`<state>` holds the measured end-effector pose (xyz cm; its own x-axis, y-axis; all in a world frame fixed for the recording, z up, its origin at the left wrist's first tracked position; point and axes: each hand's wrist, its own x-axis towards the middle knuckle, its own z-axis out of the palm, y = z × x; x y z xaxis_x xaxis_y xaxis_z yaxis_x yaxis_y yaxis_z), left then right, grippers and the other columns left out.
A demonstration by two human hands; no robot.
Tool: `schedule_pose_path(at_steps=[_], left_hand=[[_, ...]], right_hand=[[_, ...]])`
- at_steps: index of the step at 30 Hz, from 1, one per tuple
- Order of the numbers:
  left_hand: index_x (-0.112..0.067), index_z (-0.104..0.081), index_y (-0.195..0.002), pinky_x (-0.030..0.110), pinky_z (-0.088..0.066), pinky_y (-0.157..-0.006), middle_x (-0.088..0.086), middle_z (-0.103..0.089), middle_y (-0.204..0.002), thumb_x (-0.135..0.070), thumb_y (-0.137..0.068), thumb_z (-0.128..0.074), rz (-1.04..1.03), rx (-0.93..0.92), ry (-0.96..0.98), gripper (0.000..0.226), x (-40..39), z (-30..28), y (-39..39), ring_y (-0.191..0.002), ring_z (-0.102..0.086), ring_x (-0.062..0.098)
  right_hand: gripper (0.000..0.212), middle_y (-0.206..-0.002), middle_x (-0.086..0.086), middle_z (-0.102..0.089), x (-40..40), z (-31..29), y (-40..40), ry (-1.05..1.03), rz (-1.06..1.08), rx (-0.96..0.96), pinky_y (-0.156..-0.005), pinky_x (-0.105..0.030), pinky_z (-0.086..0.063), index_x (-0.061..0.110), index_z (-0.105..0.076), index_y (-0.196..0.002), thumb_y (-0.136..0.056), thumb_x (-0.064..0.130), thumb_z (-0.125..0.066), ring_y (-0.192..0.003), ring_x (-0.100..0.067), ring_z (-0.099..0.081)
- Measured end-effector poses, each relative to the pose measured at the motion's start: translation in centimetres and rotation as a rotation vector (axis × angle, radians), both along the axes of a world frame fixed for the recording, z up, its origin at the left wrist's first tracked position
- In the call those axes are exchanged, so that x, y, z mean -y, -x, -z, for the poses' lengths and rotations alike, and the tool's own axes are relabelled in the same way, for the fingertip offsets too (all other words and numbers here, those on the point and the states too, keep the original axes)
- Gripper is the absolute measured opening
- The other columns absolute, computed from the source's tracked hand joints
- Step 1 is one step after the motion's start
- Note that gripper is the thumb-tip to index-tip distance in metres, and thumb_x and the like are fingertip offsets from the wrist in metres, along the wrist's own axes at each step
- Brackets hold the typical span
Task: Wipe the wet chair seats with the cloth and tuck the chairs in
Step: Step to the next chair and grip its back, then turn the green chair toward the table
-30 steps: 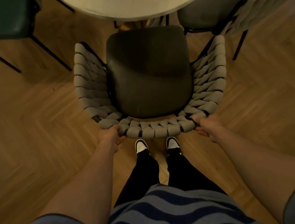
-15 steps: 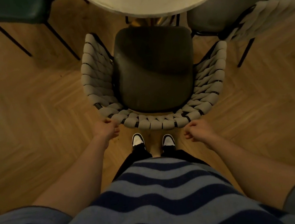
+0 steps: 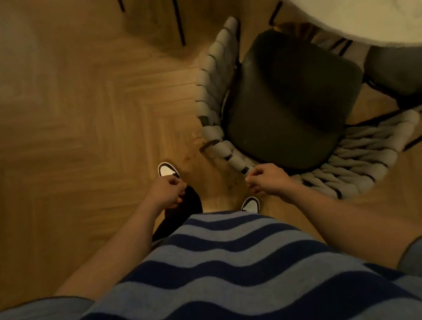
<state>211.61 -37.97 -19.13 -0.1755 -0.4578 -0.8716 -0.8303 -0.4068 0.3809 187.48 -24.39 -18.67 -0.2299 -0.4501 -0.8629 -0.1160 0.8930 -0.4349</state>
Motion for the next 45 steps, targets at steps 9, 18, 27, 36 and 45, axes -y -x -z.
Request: schedule_pose_path(at_steps=[9, 18, 27, 36, 45], left_hand=[[-0.009, -0.059, -0.105, 0.030, -0.048, -0.064, 0.012, -0.063, -0.095, -0.022, -0.099, -0.052, -0.189, 0.063, -0.032, 0.016, 12.6, 1.5, -13.5, -0.075, -0.058, 0.020], [-0.007, -0.057, -0.109, 0.029, -0.046, -0.063, 0.012, -0.062, -0.097, -0.021, -0.099, -0.052, -0.336, 0.014, -0.037, 0.018, 26.8, 1.2, -19.8, -0.071, -0.057, 0.019], [-0.006, -0.058, -0.108, 0.030, -0.049, -0.064, 0.010, -0.064, -0.094, -0.020, -0.099, -0.053, -0.428, 0.016, 0.008, 0.017, 44.1, 1.4, -21.6, -0.069, -0.058, 0.019], [-0.002, -0.058, -0.106, 0.032, -0.048, -0.062, 0.014, -0.063, -0.094, -0.017, -0.099, -0.053, -0.368, 0.087, -0.021, 0.018, 62.9, 1.4, -20.1, -0.069, -0.057, 0.021], [-0.010, -0.058, -0.109, 0.032, -0.050, -0.070, 0.009, -0.065, -0.101, -0.024, -0.100, -0.051, -0.254, 0.032, 0.028, 0.018, 85.7, 0.5, -14.9, -0.080, -0.061, 0.019]], right_hand=[[0.007, -0.096, -0.002, -0.071, 19.4, 0.9, -8.6, -0.007, -0.313, -0.047, -0.077, -0.030, -0.058, 0.018, -0.067, -0.099, -0.101, 0.023, -0.062, -0.084, -0.015, -0.069], [0.007, -0.093, -0.003, -0.072, 35.7, -0.6, -14.6, 0.029, -0.447, -0.110, -0.060, -0.023, -0.051, 0.018, -0.067, -0.097, -0.099, 0.024, -0.065, -0.077, -0.013, -0.067], [0.009, -0.108, -0.011, -0.072, 51.7, 1.0, -13.6, -0.032, -0.495, -0.108, -0.074, -0.032, -0.053, 0.016, -0.063, -0.096, -0.102, 0.022, -0.059, -0.088, -0.020, -0.067], [0.021, -0.113, -0.017, -0.070, 70.2, 1.8, -10.2, -0.065, -0.391, -0.089, -0.075, -0.033, -0.051, 0.005, -0.065, -0.115, -0.103, 0.021, -0.057, -0.089, -0.022, -0.062], [0.017, -0.107, -0.011, -0.072, 89.3, 0.8, -7.4, 0.030, -0.309, -0.124, -0.071, -0.031, -0.053, 0.009, -0.067, -0.111, -0.103, 0.021, -0.058, -0.084, -0.017, -0.065]])
